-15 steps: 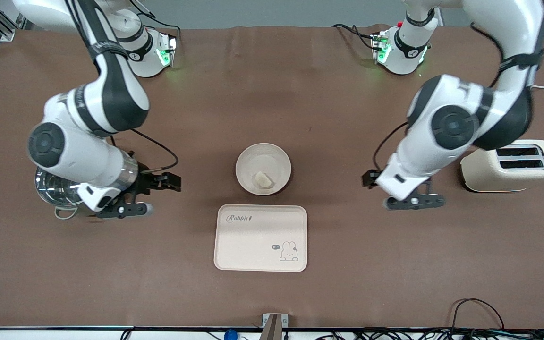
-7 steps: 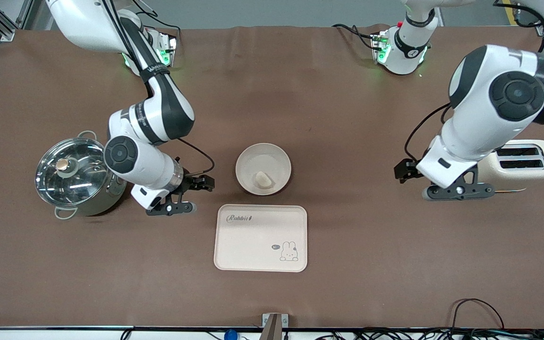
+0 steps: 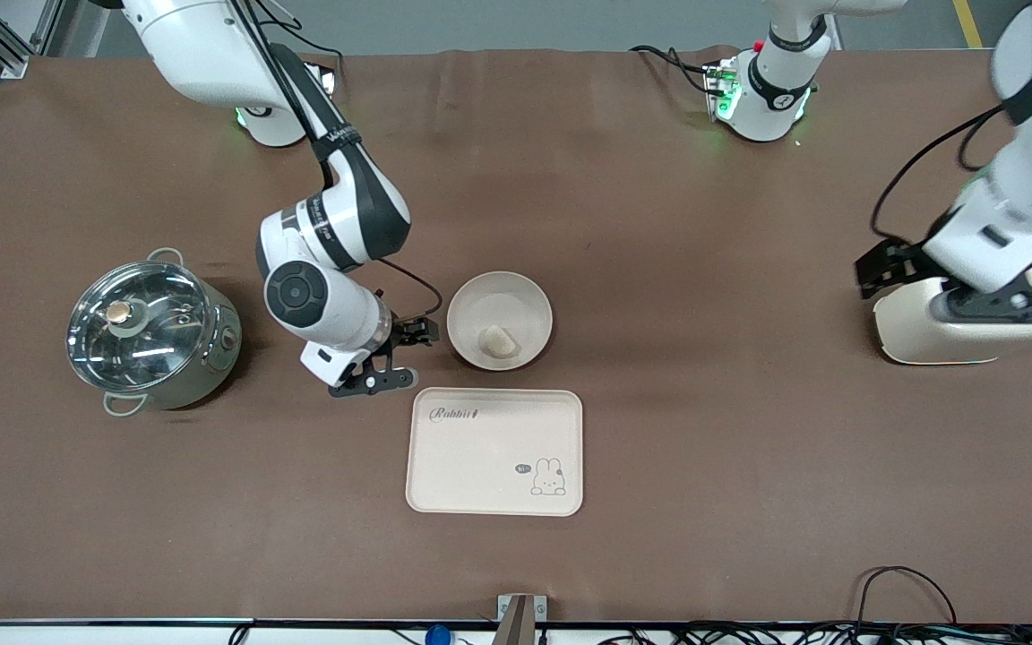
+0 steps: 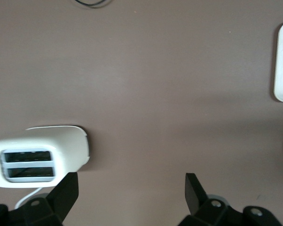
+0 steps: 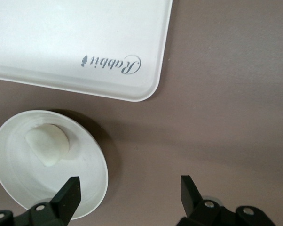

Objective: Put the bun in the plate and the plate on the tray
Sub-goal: 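Move the left gripper back while the right gripper grasps the plate rim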

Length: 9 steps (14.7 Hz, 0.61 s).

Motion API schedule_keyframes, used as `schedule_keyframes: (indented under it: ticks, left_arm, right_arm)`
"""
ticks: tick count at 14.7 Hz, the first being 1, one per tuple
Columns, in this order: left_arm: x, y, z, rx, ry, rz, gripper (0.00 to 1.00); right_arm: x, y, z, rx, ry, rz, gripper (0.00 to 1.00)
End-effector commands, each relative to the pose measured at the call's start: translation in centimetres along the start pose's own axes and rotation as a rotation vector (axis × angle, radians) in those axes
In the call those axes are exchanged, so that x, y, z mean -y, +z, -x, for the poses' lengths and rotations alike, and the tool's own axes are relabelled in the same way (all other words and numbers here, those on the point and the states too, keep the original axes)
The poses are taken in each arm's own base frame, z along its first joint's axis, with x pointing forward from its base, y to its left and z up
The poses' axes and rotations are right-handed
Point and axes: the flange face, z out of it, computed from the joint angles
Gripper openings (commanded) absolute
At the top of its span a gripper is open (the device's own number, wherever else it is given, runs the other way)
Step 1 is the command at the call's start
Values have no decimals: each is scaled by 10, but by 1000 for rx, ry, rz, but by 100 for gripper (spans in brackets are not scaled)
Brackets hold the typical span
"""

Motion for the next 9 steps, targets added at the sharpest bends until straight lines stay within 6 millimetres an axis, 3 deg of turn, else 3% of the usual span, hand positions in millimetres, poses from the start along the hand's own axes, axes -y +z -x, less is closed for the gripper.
schedule_keyframes:
  ticks: [1, 3, 7, 9]
  left_arm:
    - [15, -8, 7, -3, -2, 56, 100]
    - [30, -9, 6, -6, -41, 93, 100]
    - [30, -8, 6, -4, -48, 93, 100]
    - [44, -7, 6, -4, -60, 93, 100]
  right_arm:
    - [2, 17, 6, 23, 7, -1, 89]
    - [10, 30, 11, 42, -5, 8, 83]
    - [34, 74, 24, 87, -50, 34, 79]
    - [42, 92, 25, 81, -61, 31, 77]
